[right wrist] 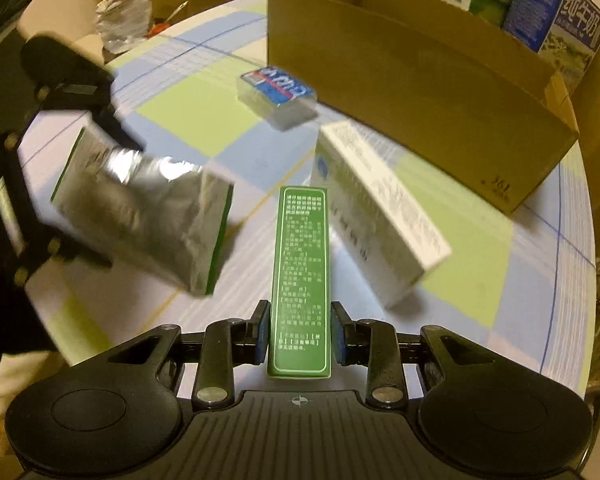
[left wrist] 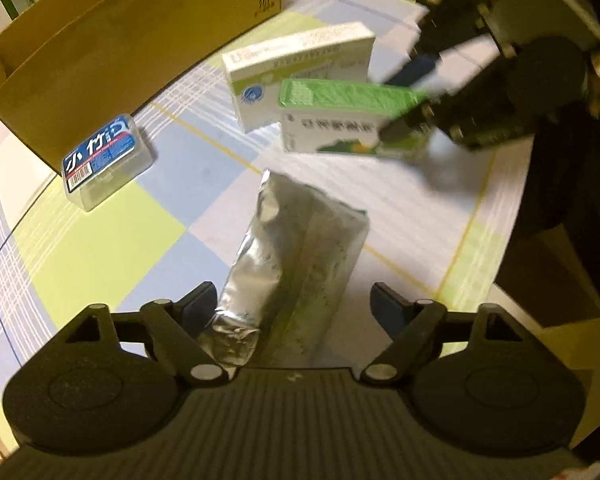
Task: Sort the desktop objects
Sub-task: 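Grasp the silver foil pouch with the left tool while the right tool grasps the green medicine box, then lift the foil pouch with the left tool while the right tool lifts the green medicine box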
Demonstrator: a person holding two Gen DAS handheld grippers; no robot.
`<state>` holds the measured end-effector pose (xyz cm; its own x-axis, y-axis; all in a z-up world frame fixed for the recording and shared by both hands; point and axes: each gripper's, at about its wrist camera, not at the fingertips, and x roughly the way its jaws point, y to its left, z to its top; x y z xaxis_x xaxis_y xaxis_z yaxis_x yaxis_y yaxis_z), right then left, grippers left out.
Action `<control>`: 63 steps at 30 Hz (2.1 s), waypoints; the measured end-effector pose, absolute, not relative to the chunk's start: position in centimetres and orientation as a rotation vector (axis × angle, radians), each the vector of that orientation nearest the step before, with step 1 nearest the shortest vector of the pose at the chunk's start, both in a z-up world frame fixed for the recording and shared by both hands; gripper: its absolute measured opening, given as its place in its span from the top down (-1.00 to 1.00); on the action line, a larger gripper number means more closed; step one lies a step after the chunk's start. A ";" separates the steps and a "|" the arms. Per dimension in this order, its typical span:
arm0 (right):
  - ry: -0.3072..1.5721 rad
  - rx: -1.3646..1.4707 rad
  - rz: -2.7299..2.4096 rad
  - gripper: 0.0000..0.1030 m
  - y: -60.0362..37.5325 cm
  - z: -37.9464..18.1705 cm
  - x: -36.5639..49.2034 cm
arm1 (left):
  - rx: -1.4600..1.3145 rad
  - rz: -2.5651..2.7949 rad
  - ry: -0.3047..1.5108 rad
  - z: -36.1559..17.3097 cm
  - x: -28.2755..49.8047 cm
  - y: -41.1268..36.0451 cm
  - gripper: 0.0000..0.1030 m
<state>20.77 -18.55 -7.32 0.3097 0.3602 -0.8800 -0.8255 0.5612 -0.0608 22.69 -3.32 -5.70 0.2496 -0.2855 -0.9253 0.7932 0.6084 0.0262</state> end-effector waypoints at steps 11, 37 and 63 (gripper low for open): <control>0.981 -0.541 0.832 0.46 -19.6 -8.2 19.9 | 0.847 -0.835 1.131 -8.3 22.3 -5.4 -0.25; 0.968 -0.593 0.784 0.47 -18.3 -8.3 19.4 | 0.390 -0.534 1.354 -8.4 23.5 -3.6 0.11; 1.054 -0.526 0.765 0.20 -17.9 -9.7 20.3 | 0.379 -0.511 1.294 -8.4 22.9 -3.9 0.28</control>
